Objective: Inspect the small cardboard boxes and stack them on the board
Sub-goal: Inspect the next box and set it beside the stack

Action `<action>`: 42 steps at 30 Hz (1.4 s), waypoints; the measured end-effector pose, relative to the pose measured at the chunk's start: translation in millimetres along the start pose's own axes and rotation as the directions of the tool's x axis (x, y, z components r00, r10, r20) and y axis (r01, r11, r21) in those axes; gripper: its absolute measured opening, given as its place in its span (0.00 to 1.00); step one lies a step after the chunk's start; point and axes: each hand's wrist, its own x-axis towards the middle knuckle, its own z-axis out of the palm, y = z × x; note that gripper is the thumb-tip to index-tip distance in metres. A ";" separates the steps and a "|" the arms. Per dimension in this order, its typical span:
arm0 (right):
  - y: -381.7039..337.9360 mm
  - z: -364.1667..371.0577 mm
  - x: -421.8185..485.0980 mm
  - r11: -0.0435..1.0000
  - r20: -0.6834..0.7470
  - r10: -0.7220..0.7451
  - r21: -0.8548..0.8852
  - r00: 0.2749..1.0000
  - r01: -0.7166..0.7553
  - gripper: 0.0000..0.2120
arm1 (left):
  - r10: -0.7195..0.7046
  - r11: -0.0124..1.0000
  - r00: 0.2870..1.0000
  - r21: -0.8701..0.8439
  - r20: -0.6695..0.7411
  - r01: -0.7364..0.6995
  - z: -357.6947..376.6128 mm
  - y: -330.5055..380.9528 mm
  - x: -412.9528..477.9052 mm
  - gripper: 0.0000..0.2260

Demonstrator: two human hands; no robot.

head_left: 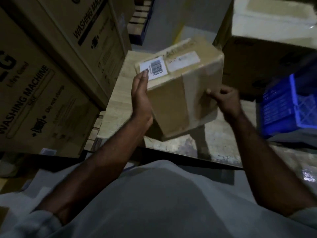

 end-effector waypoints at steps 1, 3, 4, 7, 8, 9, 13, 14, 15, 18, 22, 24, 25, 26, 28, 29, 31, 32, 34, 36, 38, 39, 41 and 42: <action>8.8 4.5 -11.9 0.999 0.005 0.003 0.036 1.000 -0.003 0.13 | 0.047 0.999 0.999 -0.001 0.017 -0.047 1.2 3.3 3.6 0.16; 29.6 14.5 -31.9 0.995 0.005 0.051 0.088 0.999 -0.052 0.16 | 0.094 0.992 0.992 0.076 0.088 -0.101 -3.0 3.2 11.3 0.12; 39.3 19.3 -40.0 0.991 0.001 0.081 0.109 0.997 -0.080 0.17 | 0.090 0.987 0.986 0.119 0.138 -0.106 -7.2 0.0 14.5 0.11; 63.5 27.3 -57.2 0.982 -0.007 0.148 0.119 0.989 -0.147 0.17 | 0.060 0.977 0.967 0.186 0.246 -0.108 -20.0 -13.5 21.0 0.12; 66.4 27.7 -60.8 0.980 -0.010 0.162 0.122 0.987 -0.160 0.18 | 0.065 0.970 0.963 0.210 0.263 -0.123 -22.3 -15.3 20.6 0.12; 66.7 27.2 -62.5 0.980 -0.014 0.165 0.115 0.986 -0.162 0.18 | 0.075 0.964 0.957 0.224 0.279 -0.141 -23.1 -15.2 20.4 0.12; 52.9 21.8 -60.5 0.985 0.008 0.164 0.053 0.986 -0.165 0.19 | 0.072 0.953 0.945 0.258 0.320 -0.160 -22.8 -10.3 21.9 0.11; 48.7 20.2 -59.8 0.985 0.021 0.168 0.033 0.986 -0.168 0.19 | 0.069 0.947 0.943 0.275 0.326 -0.164 -23.8 -10.3 22.4 0.11; 45.1 18.4 -59.3 0.985 0.032 0.174 0.000 0.984 -0.174 0.20 | 0.070 0.941 0.941 0.290 0.332 -0.173 -25.0 -10.7 22.4 0.12; 34.2 13.9 -59.0 0.975 0.048 0.197 -0.114 0.979 -0.191 0.23 | 0.093 0.919 0.932 0.331 0.349 -0.216 -29.1 -13.3 22.2 0.13; 17.5 9.0 -61.0 0.916 -0.032 0.203 -0.348 0.979 -0.201 0.32 | 0.072 0.928 0.935 0.321 0.348 -0.190 -29.2 -14.8 20.3 0.18; 4.0 5.4 -61.9 0.915 -0.076 0.161 -0.363 0.984 -0.177 0.34 | 0.064 0.940 0.944 0.299 0.323 -0.166 -28.6 -15.9 18.7 0.22; -3.0 3.3 -63.1 0.913 -0.100 0.123 -0.377 0.987 -0.152 0.34 | 0.053 0.948 0.950 0.284 0.308 -0.144 -28.8 -17.0 17.6 0.24; -11.9 1.7 -65.3 0.906 -0.124 0.072 -0.408 0.990 -0.117 0.34 | 0.026 0.957 0.956 0.269 0.293 -0.108 -29.4 -17.8 16.4 0.26; -26.1 1.3 -70.9 0.861 -0.166 -0.087 -0.509 0.982 -0.009 0.32 | -0.054 0.976 0.957 0.218 0.286 -0.010 -29.3 -17.0 11.4 0.25; -32.6 3.6 -74.2 0.829 -0.178 -0.187 -0.556 0.966 0.058 0.29 | -0.092 0.984 0.951 0.173 0.294 0.042 -28.3 -14.5 8.0 0.22; -41.7 12.1 -79.6 0.754 -0.147 -0.362 -0.627 0.921 0.196 0.20 | -0.170 0.985 0.940 0.053 0.296 0.161 -27.0 -9.7 4.4 0.18; -44.6 18.5 -81.7 0.723 -0.111 -0.412 -0.644 0.904 0.250 0.18 | -0.200 0.978 0.936 0.001 0.288 0.209 -27.6 -8.6 4.4 0.20; -47.8 34.1 -83.9 0.662 -0.031 -0.462 -0.678 0.886 0.321 0.19 | -0.244 0.963 0.937 -0.048 0.250 0.264 -29.8 -7.8 7.3 0.22; -54.2 52.8 -86.5 0.575 0.057 -0.487 -0.730 0.872 0.369 0.21 | -0.300 0.952 0.939 -0.012 0.170 0.307 -32.9 -9.2 10.6 0.20; -62.0 71.3 -88.7 0.512 0.146 -0.472 -0.758 0.870 0.405 0.24 | -0.336 0.942 0.935 0.051 0.114 0.332 -33.7 -9.0 11.4 0.17; -66.0 79.6 -89.0 0.499 0.180 -0.453 -0.761 0.873 0.415 0.27 | -0.340 0.939 0.934 0.083 0.111 0.332 -33.4 -8.6 12.0 0.14; -71.3 92.3 -87.2 0.483 0.216 -0.430 -0.765 0.876 0.426 0.31 | -0.346 0.932 0.928 0.162 0.140 0.324 -31.6 -7.8 10.2 0.12; -72.3 96.6 -85.2 0.472 0.223 -0.429 -0.771 0.875 0.427 0.33 | -0.357 0.925 0.921 0.197 0.158 0.324 -30.1 -8.3 8.4 0.11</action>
